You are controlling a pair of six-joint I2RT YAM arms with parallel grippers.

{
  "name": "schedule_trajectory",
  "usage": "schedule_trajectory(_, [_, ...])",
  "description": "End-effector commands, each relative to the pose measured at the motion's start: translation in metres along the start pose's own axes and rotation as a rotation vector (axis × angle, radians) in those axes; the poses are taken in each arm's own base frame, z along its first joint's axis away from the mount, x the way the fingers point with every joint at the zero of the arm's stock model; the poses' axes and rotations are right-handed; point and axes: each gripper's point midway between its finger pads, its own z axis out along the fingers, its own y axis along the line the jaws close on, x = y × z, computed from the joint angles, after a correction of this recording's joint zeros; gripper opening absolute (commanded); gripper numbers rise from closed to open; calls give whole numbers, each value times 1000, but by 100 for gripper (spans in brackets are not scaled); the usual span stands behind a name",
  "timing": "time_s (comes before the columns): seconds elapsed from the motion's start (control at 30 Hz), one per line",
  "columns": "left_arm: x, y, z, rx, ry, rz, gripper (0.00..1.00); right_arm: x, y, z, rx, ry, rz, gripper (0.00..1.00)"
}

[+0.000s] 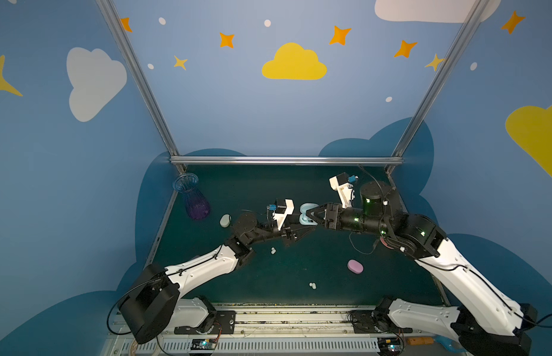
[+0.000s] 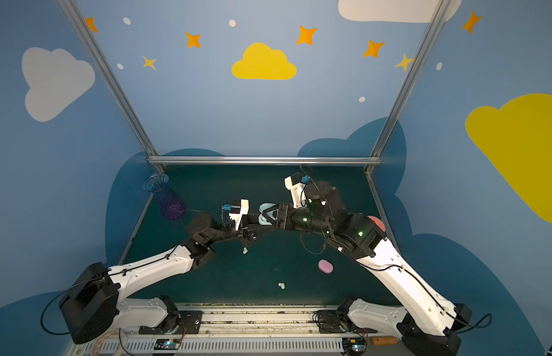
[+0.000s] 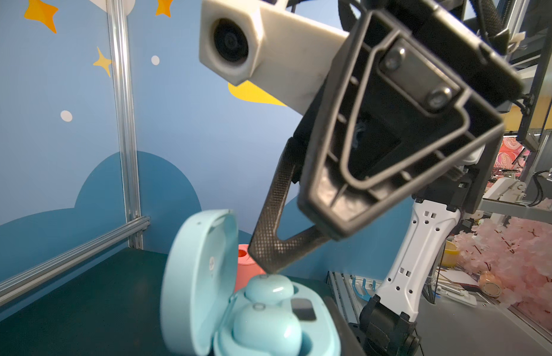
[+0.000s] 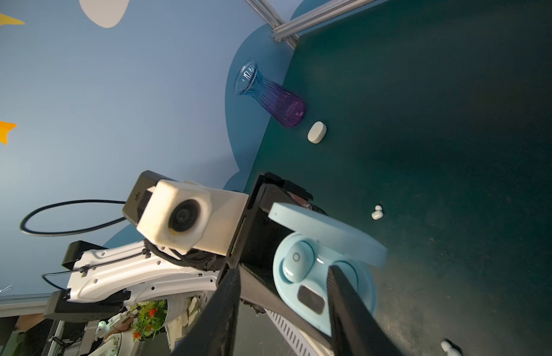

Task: Insert wireless bluetooth earbuds into charging case
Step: Insert the wireless bluetooth earbud into the charging case, then close the charging case.

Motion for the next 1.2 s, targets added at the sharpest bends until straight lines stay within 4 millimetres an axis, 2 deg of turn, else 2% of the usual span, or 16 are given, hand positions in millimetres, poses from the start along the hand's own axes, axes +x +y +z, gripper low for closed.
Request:
schedule_trajectory(0.0, [-16, -6, -1, 14, -37, 36, 15, -11, 7, -20, 28, -38, -61, 46])
schedule_trajectory(0.27, [-12, -10, -3, 35, -22, 17, 16, -37, -8, -24, 67, -60, -48, 45])
schedule_trajectory(0.57, [-8, -13, -5, 42, -5, 13, 16, -47, -5, 1, 15, 32, -30, 43])
schedule_trajectory(0.7, [-8, -13, -5, 39, -5, 13, 16, -42, 2, 7, -29, 64, -21, 42])
schedule_trajectory(0.9, [-7, -10, -3, 28, 0, 16, 16, -26, 12, 2, -58, 77, -11, 41])
schedule_trajectory(1.17, [-7, -8, -4, 18, 3, 19, 16, 3, 5, 2, -35, 138, 25, 41])
